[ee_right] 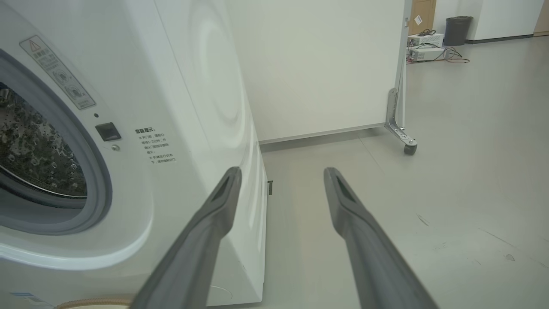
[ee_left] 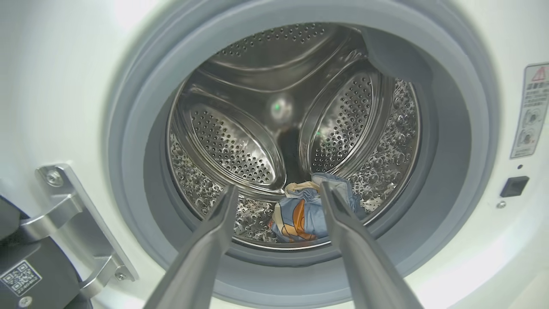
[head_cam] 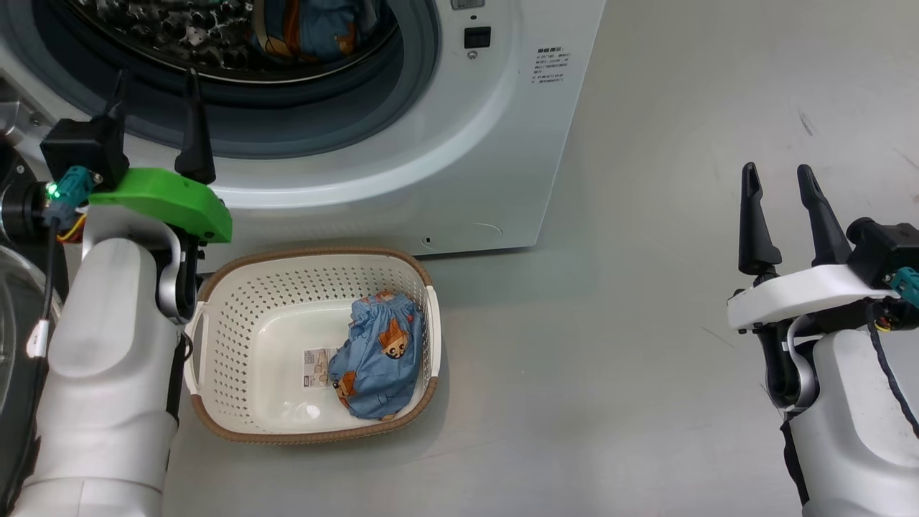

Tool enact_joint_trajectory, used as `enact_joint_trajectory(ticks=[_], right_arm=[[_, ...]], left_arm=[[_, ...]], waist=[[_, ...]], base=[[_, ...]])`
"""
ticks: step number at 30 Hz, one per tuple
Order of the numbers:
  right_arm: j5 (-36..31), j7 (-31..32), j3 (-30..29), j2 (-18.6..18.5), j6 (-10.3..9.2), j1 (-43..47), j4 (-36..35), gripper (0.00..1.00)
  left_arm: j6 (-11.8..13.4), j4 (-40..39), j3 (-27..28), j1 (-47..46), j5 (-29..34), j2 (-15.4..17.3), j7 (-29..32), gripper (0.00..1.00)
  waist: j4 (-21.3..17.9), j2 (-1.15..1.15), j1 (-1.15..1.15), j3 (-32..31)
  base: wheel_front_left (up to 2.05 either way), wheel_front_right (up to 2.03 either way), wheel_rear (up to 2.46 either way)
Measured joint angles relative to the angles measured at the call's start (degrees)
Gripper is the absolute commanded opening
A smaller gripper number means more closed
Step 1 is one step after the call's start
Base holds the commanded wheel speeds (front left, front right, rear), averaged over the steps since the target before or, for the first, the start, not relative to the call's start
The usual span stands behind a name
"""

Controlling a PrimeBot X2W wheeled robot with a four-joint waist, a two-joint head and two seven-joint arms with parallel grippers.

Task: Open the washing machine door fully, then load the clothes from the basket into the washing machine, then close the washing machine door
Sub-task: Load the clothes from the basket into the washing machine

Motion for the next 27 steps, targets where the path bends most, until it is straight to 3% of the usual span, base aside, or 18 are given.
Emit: enact_joint_trajectory(ticks=[27], right_arm=[[-0.6,0.0,-0.9,-1.2,0.00,7.2,-3.5,1.00]], left_arm=[[4.0,-15.6,4.4,24.8,1.0,3.0,0.0,1.00]], waist=[[-0.7,0.00,0.00,-6.1]], base=[[0.00,0.00,0.00]])
